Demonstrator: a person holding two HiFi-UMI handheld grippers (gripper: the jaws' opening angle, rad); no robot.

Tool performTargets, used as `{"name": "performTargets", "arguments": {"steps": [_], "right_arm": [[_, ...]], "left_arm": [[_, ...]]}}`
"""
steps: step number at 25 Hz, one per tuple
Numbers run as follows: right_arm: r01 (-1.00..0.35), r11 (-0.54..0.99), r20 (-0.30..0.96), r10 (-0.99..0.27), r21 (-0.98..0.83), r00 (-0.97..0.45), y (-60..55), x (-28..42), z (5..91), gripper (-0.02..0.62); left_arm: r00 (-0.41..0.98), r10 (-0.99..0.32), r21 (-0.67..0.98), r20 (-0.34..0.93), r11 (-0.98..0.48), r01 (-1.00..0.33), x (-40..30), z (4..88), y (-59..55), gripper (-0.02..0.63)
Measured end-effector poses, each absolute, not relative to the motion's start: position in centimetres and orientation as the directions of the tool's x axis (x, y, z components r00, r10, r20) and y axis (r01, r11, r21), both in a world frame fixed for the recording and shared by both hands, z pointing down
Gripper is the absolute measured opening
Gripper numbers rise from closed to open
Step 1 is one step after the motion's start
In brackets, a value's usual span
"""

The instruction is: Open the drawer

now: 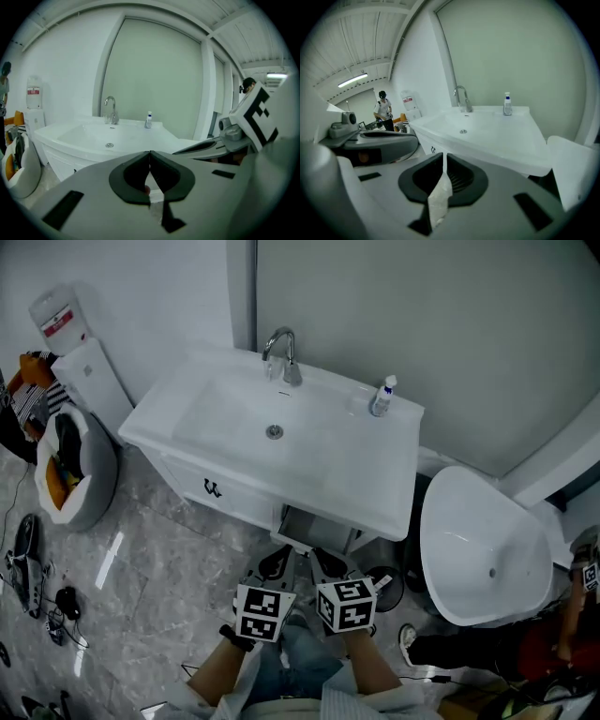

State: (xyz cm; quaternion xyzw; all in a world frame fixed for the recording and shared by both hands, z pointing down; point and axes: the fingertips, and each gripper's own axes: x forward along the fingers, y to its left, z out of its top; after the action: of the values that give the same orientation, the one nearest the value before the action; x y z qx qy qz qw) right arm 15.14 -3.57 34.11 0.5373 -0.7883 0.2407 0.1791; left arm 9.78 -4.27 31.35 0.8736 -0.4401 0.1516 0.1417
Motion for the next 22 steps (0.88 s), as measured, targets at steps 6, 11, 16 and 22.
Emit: {"name": "performTargets", "arguments": {"steps": [6, 11, 16, 22], "right_arm": [[-0.897, 0.368, 0.520, -0.731, -0.245, -0.442, -2.7, 14.5, 31.5, 0.031], [-0.879, 0.430, 0.486, -0.734, -0.207, -0.474, -2.4, 14.2, 28.8, 0.012], [-0.856, 0.482, 0.445, -0.736, -0.185, -0.510, -1.8, 13.6, 26.0, 0.009], [-0.842, 0.496, 0.412, -0.736, -0.213, -0.538, -1.8, 13.0, 24.4, 0.009]], "left_arm": [[0.570, -0.737, 0.112, 0.362, -0.573, -0.812, 10.4, 28.4, -3.5, 0.017], [0.571, -0.745, 0.117, 0.345, -0.569, -0.814, 10.3, 26.9, -3.1, 0.017], [0.589, -0.739, 0.115, 0.328, -0.588, -0.801, 10.6, 25.0, -2.8, 0.017], [0.603, -0.733, 0.116, 0.316, -0.601, -0.791, 10.3, 23.9, -3.2, 0.017]]}}
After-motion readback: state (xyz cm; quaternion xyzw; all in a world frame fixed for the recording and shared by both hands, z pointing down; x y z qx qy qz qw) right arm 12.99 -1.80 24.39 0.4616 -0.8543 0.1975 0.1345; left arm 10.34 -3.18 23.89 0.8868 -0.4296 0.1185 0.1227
